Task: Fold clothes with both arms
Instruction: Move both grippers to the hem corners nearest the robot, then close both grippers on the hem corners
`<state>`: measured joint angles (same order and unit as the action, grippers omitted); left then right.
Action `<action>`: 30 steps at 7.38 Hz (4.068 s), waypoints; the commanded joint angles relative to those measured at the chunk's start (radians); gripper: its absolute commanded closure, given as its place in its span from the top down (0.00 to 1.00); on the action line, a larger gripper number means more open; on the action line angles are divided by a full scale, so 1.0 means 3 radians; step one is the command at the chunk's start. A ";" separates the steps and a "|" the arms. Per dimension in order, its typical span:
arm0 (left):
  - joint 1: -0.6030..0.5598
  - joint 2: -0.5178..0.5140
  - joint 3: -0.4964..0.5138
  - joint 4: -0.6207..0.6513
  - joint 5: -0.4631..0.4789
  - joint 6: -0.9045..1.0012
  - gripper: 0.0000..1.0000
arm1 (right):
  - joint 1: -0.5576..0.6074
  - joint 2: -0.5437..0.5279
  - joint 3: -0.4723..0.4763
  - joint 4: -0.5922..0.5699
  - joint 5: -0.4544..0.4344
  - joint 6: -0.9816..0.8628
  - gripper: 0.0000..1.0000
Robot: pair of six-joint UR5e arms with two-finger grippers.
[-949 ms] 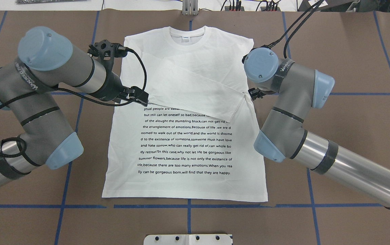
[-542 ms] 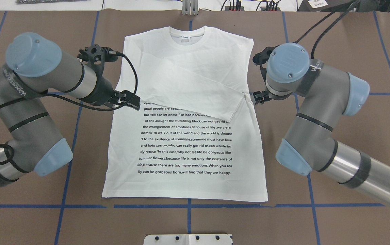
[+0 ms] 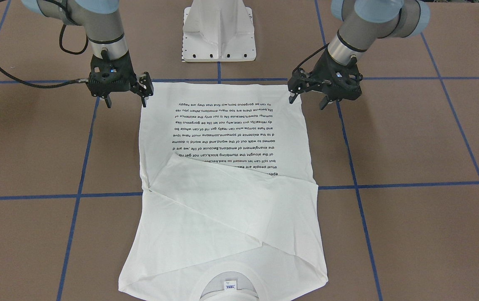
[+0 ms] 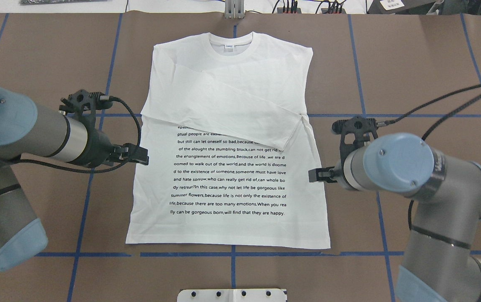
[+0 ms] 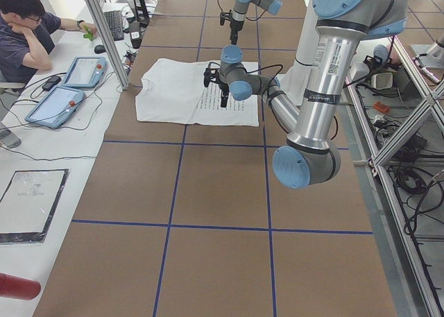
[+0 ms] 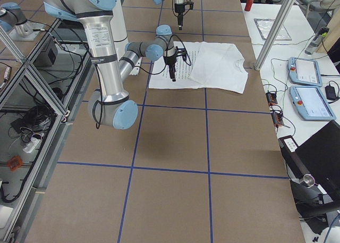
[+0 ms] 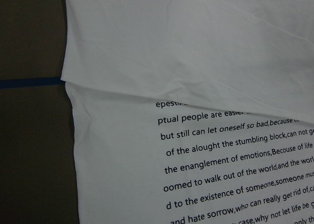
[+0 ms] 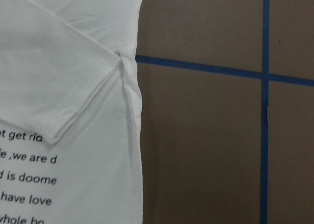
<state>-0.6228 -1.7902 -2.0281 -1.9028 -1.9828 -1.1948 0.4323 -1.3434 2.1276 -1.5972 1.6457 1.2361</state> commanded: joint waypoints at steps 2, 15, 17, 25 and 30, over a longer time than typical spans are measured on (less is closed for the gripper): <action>0.0938 0.0515 -0.0153 -0.0548 0.0885 -0.0969 1.00 | -0.0673 -0.0405 0.0235 0.0298 -0.0505 0.0614 1.00; 0.1360 0.0511 0.0062 -0.0228 0.1102 -0.0987 0.26 | -0.0684 -0.0400 0.0225 0.0303 -0.0510 0.0614 1.00; 0.1355 0.0486 0.0057 -0.0187 0.1097 -0.0987 0.00 | -0.0689 -0.0400 0.0215 0.0298 -0.0510 0.0614 1.00; 0.1314 0.0460 -0.0015 -0.0187 0.1051 -0.0987 0.00 | -0.1119 -0.0559 -0.0127 0.0947 -0.1052 0.1013 0.58; 0.1314 0.0460 -0.0040 -0.0187 0.1046 -0.0987 0.00 | -0.1257 -0.0553 -0.0194 0.0926 -0.1175 0.1013 0.53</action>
<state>-0.2285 -1.6508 -2.0389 -1.9589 -1.6686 -1.4911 0.0596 -1.5097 2.0758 -1.3176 1.2983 1.5406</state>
